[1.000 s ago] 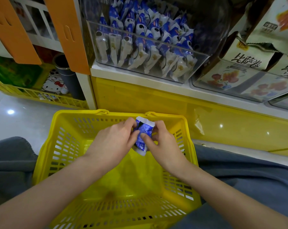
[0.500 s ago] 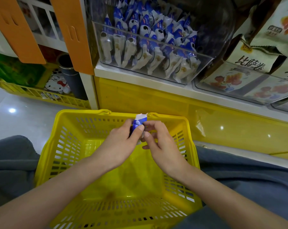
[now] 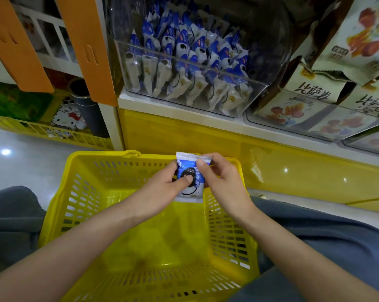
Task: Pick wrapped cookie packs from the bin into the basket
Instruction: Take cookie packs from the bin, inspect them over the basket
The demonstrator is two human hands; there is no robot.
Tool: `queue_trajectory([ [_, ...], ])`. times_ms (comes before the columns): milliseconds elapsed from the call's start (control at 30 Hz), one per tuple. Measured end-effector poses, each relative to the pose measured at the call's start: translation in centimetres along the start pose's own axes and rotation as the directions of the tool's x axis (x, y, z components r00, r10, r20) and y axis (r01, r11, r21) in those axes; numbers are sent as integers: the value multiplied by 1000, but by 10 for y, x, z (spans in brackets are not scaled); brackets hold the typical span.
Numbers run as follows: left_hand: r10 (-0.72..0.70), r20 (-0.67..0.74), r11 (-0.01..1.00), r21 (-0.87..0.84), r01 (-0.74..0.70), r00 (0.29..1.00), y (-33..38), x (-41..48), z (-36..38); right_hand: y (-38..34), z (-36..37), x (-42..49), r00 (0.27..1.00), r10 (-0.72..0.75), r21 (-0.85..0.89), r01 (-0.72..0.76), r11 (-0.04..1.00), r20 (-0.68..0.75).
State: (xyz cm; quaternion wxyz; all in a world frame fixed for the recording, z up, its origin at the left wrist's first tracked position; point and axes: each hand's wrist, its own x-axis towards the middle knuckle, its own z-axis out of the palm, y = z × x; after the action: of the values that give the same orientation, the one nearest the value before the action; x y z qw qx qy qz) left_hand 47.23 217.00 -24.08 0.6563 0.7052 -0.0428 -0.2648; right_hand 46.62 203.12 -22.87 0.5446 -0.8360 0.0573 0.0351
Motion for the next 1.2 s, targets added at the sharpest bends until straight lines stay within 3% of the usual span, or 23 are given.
queue_trajectory([
  [100, 28, -43, 999, -34, -30, 999, 11, 2, -1, -5, -10, 3, 999, -6, 128, 13, 992, -51],
  [200, 58, -25, 993, -102, -60, 998, 22, 4, 0, -13, -21, 4, 995, -57, 92, 65, 994, -87],
  [433, 90, -108, 935, -333, -121, 990, 52, 23, 2, -74, -57, 37, 925, -370, -265, 337, 904, -88],
  [567, 63, -149, 877, -464, -126, 987, 63, 31, 3, -113, -69, 78, 903, -421, -539, 310, 783, -92],
  [667, 25, -147, 833, -544, -102, 989, 69, 35, 5, -132, -67, 110, 939, -334, -668, 198, 717, -79],
  [733, 11, -138, 809, -581, -90, 990, 72, 35, 6, -138, -63, 129, 990, -130, -739, 46, 672, -56],
  [833, 8, -139, 770, -631, -95, 990, 75, 34, 6, -140, -56, 147, 993, 114, -815, -59, 577, 9],
  [1033, -10, -102, 718, -693, -63, 995, 79, 28, 7, -140, -48, 156, 983, 182, -789, -99, 606, 16],
  [1200, -32, -123, 720, -692, -62, 992, 78, 25, 3, -142, -51, 147, 996, -18, -757, -57, 651, -90],
])
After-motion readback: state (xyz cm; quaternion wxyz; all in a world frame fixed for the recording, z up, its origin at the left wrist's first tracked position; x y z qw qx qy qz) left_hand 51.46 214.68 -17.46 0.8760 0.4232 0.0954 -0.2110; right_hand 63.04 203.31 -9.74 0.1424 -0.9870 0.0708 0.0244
